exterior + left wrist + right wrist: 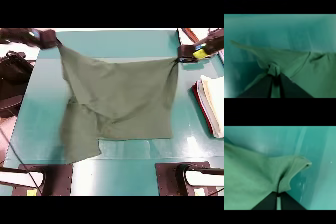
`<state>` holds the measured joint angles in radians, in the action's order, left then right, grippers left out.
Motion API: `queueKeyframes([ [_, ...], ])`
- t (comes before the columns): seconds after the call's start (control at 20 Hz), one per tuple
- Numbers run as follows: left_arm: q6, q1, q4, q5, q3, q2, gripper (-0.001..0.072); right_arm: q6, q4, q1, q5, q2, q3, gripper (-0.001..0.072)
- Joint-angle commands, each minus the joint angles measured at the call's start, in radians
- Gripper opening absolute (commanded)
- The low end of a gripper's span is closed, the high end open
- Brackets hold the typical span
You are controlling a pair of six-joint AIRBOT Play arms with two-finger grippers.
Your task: Fold the shirts.
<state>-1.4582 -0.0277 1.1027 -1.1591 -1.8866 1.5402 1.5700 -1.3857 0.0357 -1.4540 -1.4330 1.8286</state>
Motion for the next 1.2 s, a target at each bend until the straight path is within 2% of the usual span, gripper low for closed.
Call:
queueKeyframes([
  [0.0, -0.029, 0.030, 0.011, -0.054, 0.008, 0.108, 0.0510, -0.044, 0.007, 0.000, -0.017, -0.174, 0.101, 0.0288],
  [0.05, -0.027, 0.056, 0.012, -0.086, 0.008, 0.097, 0.0488, -0.058, 0.007, 0.000, -0.053, -0.198, 0.138, 0.0321],
  [0.2, -0.023, 0.148, 0.012, -0.256, 0.014, 0.066, 0.0488, -0.106, 0.037, 0.000, -0.163, -0.208, 0.160, 0.0320],
  [0.25, -0.021, 0.170, 0.012, -0.267, 0.050, 0.043, 0.0488, -0.115, 0.079, -0.008, -0.184, -0.195, 0.137, 0.0311],
  [0.35, 0.008, 0.192, 0.016, -0.235, 0.204, -0.038, 0.0488, -0.118, 0.193, -0.016, -0.184, -0.137, 0.041, 0.0305],
  [0.45, 0.045, 0.197, 0.035, -0.198, 0.426, -0.137, 0.0488, -0.126, 0.246, -0.030, -0.158, -0.058, -0.079, 0.0305],
  [0.6, 0.054, 0.197, 0.071, -0.115, 0.798, -0.296, 0.0488, -0.138, 0.269, -0.042, -0.109, 0.077, -0.254, 0.0305],
  [0.75, 0.065, 0.197, 0.067, -0.061, 1.064, -0.387, 0.0488, -0.140, 0.268, -0.052, -0.061, 0.199, -0.388, 0.0305],
  [1.0, 0.072, 0.197, 0.058, -0.009, 1.217, -0.400, 0.0488, -0.140, 0.270, -0.075, 0.021, 0.334, -0.544, 0.0305],
  [1.15, 0.097, 0.196, -0.018, 0.009, 1.257, -0.400, 0.0488, -0.140, 0.270, -0.087, 0.022, 0.371, -0.596, 0.0305],
])
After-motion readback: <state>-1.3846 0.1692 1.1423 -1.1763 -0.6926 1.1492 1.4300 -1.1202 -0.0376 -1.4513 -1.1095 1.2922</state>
